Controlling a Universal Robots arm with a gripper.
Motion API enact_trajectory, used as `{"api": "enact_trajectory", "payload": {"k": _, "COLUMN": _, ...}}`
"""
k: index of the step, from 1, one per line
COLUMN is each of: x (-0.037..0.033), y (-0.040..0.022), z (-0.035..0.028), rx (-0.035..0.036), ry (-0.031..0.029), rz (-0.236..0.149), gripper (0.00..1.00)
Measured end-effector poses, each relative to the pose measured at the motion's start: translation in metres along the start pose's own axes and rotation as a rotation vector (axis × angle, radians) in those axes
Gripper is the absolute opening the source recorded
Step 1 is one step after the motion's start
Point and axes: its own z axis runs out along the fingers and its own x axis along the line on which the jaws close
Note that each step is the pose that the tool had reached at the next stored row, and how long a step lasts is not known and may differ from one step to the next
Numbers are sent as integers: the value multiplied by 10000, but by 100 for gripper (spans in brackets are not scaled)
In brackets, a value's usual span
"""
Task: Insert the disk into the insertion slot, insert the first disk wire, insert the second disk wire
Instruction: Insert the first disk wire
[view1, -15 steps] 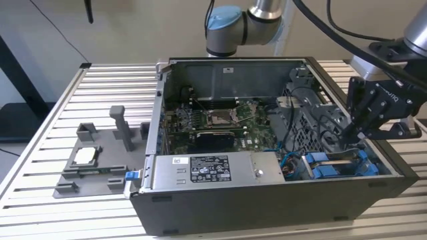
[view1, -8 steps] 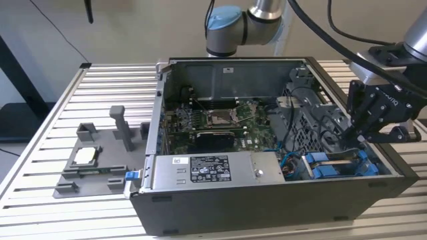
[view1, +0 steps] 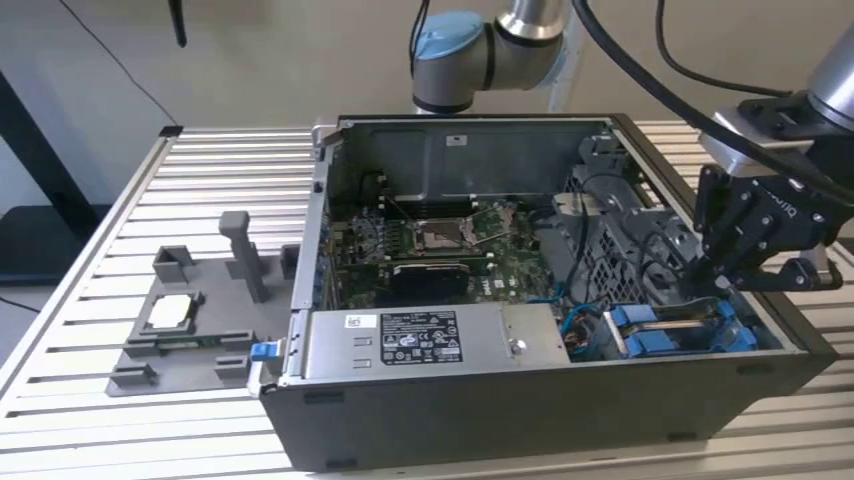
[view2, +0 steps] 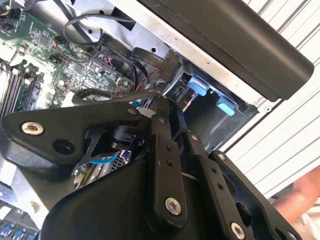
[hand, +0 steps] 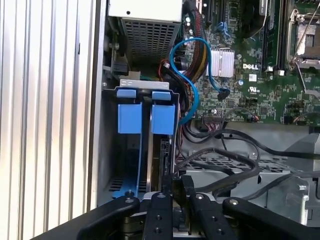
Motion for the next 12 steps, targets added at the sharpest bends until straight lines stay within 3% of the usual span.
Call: {"api": "enact_trajectory", "payload": {"k": 12, "x": 19, "y": -1, "z": 29, "rx": 0, "ry": 0, "rz": -1, "gripper": 20}}
